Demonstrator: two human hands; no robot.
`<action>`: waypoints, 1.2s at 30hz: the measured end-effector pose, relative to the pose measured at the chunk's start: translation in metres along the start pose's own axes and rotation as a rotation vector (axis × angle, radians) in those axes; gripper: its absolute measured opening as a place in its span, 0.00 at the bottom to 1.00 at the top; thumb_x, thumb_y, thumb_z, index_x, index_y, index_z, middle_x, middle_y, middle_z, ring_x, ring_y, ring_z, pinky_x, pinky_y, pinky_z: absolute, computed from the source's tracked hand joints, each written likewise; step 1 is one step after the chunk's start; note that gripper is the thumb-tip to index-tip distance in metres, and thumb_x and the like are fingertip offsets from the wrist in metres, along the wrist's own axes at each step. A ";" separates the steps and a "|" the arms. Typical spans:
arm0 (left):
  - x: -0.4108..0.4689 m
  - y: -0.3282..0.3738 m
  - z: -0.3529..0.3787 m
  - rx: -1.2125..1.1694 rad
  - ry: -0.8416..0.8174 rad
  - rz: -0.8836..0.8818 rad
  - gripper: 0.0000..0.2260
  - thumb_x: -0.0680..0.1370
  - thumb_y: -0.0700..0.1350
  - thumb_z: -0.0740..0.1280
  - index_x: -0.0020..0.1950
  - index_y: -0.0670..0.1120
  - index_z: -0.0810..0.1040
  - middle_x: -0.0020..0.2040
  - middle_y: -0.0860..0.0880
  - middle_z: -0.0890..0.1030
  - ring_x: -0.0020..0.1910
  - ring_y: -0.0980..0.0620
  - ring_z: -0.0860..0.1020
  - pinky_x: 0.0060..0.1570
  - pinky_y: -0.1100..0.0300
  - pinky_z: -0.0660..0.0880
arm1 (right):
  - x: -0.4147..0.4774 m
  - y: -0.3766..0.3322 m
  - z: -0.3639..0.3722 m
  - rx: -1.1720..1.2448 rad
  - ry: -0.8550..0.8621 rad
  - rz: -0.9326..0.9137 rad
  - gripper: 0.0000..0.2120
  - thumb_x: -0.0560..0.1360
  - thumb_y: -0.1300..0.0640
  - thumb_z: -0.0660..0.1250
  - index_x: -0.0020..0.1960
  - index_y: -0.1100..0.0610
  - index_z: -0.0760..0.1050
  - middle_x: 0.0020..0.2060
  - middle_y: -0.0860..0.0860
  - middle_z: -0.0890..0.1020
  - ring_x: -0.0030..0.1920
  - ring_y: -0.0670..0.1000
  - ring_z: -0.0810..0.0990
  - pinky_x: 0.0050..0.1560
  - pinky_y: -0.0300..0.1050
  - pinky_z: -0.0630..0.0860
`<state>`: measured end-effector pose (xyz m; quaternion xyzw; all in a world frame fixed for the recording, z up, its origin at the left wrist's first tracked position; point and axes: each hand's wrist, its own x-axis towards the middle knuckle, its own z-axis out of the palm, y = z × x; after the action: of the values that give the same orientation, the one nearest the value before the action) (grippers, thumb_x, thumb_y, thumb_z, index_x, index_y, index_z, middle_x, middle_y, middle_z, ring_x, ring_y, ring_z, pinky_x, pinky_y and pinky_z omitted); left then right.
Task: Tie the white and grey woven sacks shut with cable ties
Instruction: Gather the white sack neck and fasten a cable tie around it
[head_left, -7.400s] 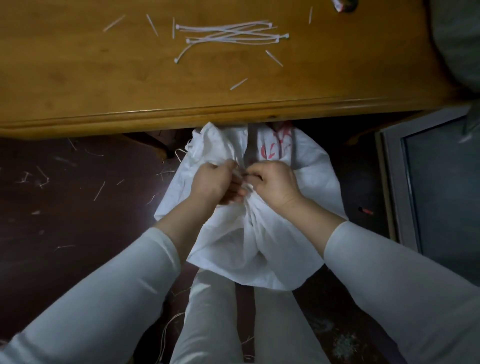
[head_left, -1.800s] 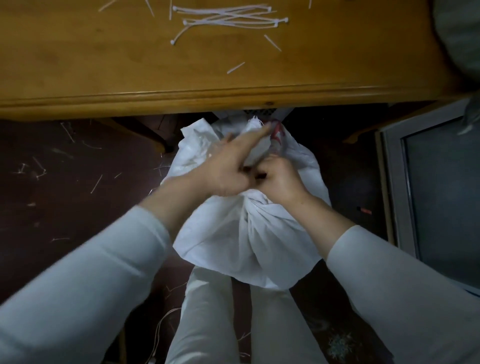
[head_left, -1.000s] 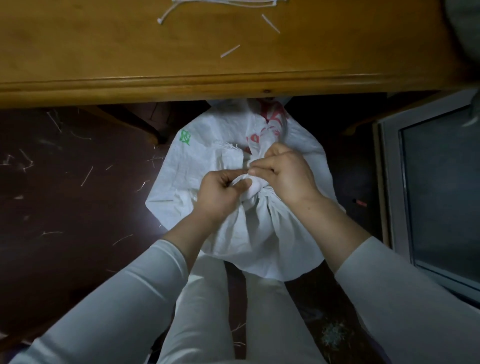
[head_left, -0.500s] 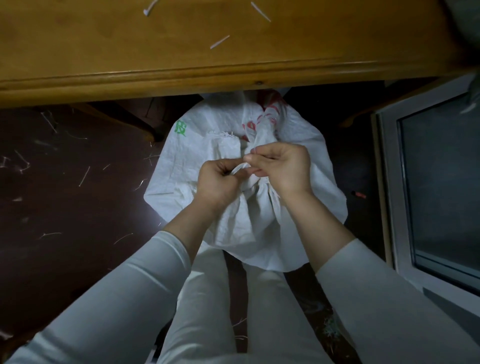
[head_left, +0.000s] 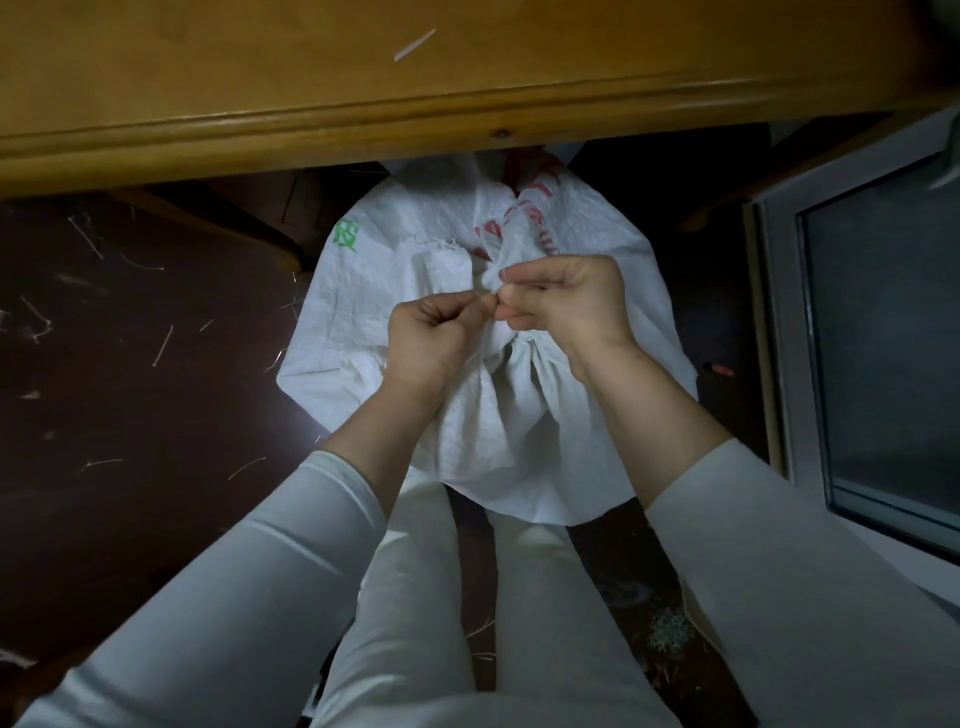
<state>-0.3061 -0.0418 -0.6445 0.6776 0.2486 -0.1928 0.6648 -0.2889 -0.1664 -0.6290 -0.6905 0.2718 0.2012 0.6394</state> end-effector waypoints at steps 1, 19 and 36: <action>0.000 -0.001 0.001 -0.005 0.005 0.006 0.07 0.74 0.37 0.69 0.50 0.35 0.82 0.45 0.45 0.83 0.46 0.51 0.81 0.49 0.65 0.78 | 0.001 -0.001 -0.001 -0.018 -0.005 0.000 0.06 0.71 0.71 0.68 0.46 0.64 0.78 0.34 0.56 0.81 0.29 0.46 0.82 0.33 0.35 0.78; 0.009 -0.003 0.009 0.148 0.018 0.071 0.07 0.78 0.41 0.65 0.47 0.39 0.80 0.32 0.51 0.75 0.27 0.64 0.70 0.34 0.69 0.70 | 0.012 -0.003 -0.013 -0.038 -0.081 -0.032 0.07 0.72 0.71 0.68 0.50 0.70 0.78 0.34 0.57 0.81 0.27 0.45 0.82 0.34 0.34 0.79; 0.023 0.022 -0.005 -0.040 -0.240 -0.165 0.07 0.76 0.32 0.63 0.49 0.34 0.80 0.47 0.36 0.82 0.49 0.42 0.82 0.55 0.53 0.78 | 0.019 0.009 -0.007 -0.454 -0.066 -0.405 0.09 0.73 0.64 0.69 0.52 0.61 0.82 0.38 0.50 0.80 0.33 0.52 0.82 0.43 0.50 0.82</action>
<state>-0.2745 -0.0348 -0.6401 0.6134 0.2259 -0.3215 0.6851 -0.2805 -0.1760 -0.6471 -0.8490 0.0558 0.1475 0.5044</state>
